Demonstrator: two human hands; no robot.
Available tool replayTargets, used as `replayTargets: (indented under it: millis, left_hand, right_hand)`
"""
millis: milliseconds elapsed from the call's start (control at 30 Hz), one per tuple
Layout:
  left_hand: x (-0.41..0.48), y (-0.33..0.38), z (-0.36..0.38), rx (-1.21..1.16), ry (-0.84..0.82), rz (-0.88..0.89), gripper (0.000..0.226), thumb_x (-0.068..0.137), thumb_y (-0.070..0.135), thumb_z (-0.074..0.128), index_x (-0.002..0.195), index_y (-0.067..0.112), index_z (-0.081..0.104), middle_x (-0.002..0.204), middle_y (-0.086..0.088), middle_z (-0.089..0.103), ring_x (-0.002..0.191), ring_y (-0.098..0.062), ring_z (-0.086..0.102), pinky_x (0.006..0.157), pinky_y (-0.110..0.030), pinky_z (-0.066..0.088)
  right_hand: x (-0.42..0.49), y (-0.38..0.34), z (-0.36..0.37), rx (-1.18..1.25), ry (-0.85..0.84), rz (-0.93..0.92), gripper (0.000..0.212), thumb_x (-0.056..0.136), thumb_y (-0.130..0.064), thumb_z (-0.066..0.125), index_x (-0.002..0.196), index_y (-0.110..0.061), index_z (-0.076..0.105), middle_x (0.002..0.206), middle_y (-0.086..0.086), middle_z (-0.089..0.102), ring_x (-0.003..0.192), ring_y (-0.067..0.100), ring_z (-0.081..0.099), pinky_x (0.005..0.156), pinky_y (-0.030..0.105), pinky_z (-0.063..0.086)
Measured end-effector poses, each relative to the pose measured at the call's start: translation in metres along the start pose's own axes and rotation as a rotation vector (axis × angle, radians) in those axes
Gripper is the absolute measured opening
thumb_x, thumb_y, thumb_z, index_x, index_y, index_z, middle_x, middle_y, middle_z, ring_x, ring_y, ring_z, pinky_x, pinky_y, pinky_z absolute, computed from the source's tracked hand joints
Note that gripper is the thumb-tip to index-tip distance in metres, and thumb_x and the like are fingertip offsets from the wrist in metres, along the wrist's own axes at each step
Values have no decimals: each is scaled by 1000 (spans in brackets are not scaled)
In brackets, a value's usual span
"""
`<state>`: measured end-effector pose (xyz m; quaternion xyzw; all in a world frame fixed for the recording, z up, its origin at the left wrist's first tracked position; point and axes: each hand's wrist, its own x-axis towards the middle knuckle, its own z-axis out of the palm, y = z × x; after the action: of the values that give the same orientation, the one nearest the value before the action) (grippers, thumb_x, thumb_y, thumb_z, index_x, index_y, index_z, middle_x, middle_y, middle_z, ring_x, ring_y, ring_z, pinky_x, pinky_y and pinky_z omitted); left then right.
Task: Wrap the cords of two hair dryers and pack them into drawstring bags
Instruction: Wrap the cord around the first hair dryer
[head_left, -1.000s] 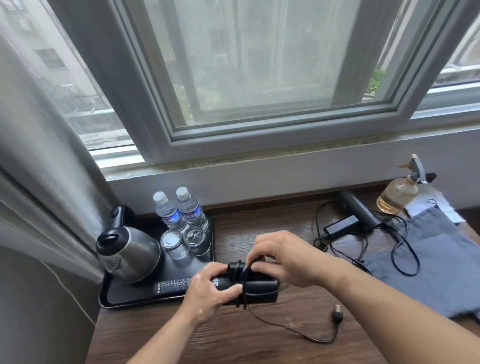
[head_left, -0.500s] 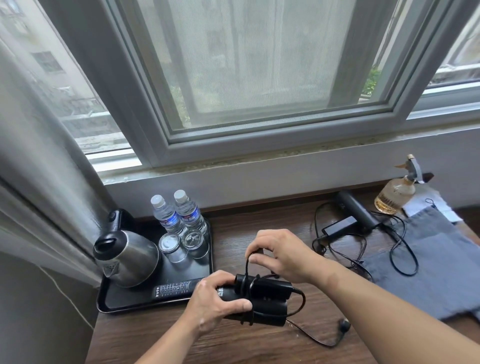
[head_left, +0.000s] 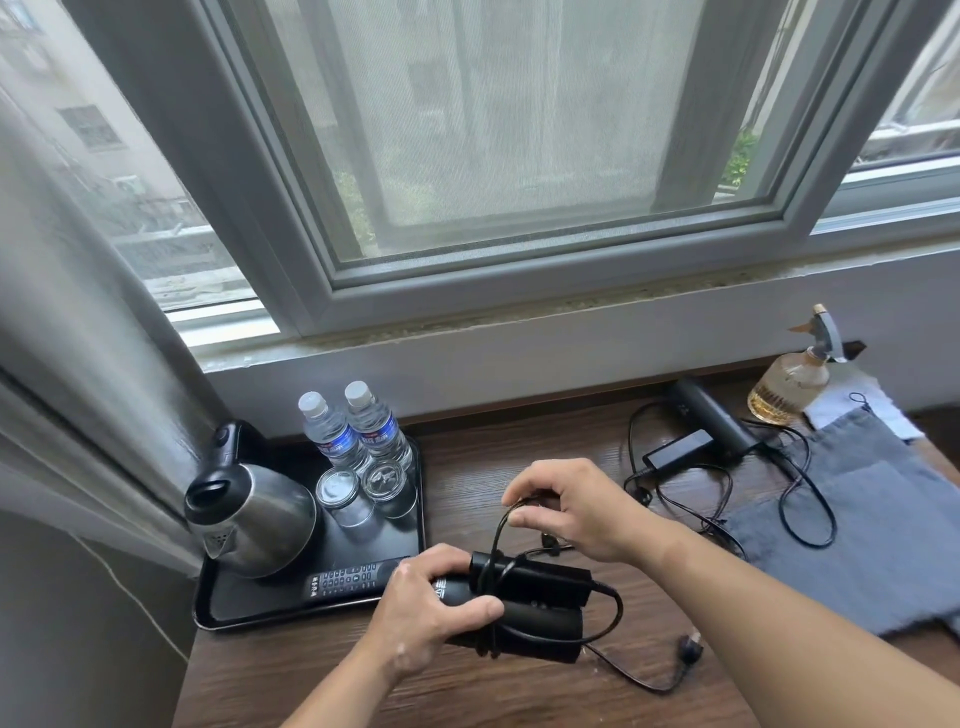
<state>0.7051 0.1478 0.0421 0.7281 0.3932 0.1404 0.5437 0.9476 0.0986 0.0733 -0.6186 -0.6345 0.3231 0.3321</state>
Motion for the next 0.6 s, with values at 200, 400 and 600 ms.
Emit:
replayTargets:
  millis: [200, 400, 600]
  left_hand:
    - [-5, 8, -14, -65, -49, 33, 38, 61, 41, 85, 94, 24, 82, 96, 5, 75, 92, -8, 71, 84, -17, 50]
    - [-4, 13, -20, -101, -49, 81, 42, 63, 40, 84, 99, 19, 81, 101, -3, 74, 97, -15, 71, 87, -21, 51]
    - [-7, 9, -28, -163, -39, 86, 50, 64, 40, 82, 106, 13, 79, 102, -12, 74, 98, -21, 70, 89, -30, 52]
  right_hand:
    - [0, 16, -9, 146, -5, 118, 6, 87, -28, 78, 92, -25, 75, 77, 5, 71, 67, 10, 62, 67, 31, 53]
    - [-3, 26, -8, 292, -30, 181, 7, 87, -12, 77, 93, -8, 75, 77, 2, 73, 72, 7, 66, 71, 18, 51]
    - [-5, 44, 3, 300, -49, 218, 10, 85, -16, 80, 92, -12, 75, 77, -1, 73, 71, 6, 64, 69, 24, 52]
